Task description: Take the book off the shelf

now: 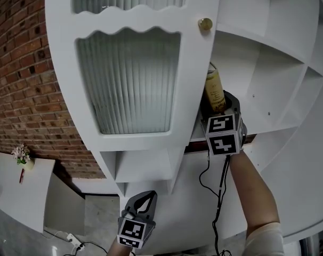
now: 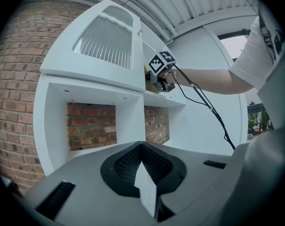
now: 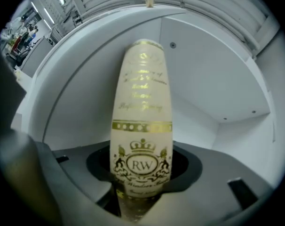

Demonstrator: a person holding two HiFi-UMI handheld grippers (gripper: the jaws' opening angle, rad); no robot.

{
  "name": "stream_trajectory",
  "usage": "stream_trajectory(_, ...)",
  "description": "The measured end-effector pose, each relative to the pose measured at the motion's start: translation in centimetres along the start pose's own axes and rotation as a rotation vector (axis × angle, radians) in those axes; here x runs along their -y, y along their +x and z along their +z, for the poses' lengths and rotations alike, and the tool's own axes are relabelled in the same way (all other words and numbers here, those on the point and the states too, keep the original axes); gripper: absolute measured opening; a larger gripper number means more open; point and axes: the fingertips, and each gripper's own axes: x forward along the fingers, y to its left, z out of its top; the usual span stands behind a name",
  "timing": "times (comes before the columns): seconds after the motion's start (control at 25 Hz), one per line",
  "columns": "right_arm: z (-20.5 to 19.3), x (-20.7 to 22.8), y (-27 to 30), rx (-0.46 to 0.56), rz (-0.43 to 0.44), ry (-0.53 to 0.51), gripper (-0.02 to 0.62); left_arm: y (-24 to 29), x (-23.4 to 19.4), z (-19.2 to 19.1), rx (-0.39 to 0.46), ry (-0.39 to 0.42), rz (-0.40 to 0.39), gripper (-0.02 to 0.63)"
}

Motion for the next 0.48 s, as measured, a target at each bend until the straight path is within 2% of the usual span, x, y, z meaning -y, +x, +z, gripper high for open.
stream_trajectory(0.24, 0.3, 0.0, -1.8, 0.032, -0.020, 0.008, 0.232, -2.7, -0.6, 1.5, 0.037, -0.039, 0.061, 0.009)
stream_trajectory(0.36, 0.2, 0.2, -4.5, 0.064, -0.007, 0.018, 0.230, -4.2, 0.4, 2.1, 0.071, -0.076, 0.085, 0.009)
stream_trajectory(0.48, 0.2, 1.0, -8.6, 0.111, 0.000, 0.031, 0.229, -5.6, 2.6, 2.6, 0.071, -0.071, 0.105, 0.009)
